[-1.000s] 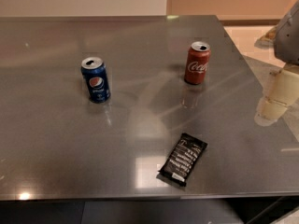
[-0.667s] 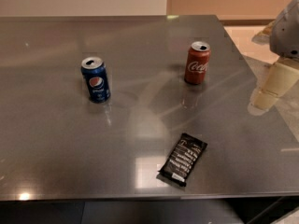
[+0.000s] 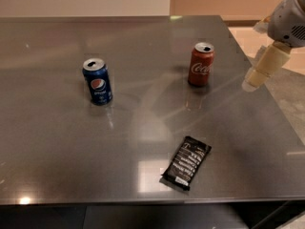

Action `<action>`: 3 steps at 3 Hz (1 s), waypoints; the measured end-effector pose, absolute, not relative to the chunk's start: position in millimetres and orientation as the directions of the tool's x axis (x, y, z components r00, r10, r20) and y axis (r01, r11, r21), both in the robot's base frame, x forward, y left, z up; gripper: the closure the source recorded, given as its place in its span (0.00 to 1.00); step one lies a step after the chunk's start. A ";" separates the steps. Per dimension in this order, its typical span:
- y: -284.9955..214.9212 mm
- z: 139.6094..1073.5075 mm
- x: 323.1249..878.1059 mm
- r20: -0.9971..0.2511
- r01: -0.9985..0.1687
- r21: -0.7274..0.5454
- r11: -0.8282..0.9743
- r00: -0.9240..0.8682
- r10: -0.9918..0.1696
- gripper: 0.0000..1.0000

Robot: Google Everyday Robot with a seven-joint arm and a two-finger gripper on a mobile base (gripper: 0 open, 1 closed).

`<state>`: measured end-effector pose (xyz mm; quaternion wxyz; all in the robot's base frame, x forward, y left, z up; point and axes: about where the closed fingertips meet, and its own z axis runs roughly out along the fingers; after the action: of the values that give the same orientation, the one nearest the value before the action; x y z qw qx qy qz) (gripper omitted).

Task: Knock coke can over

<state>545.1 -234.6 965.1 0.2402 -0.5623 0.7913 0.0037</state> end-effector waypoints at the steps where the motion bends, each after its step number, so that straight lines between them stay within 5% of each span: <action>1: -242.3 958.3 583.8 -0.438 -0.878 -0.266 0.397 -0.257 -0.862 0.00; 3: -206.4 911.4 648.4 -0.504 -0.894 -0.203 0.400 -0.255 -0.825 0.00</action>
Offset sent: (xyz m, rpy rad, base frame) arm 0.1343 0.0445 -0.0748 0.1805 0.0224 0.0046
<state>648.4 -206.4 911.4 0.2766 -0.5442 0.7896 0.0619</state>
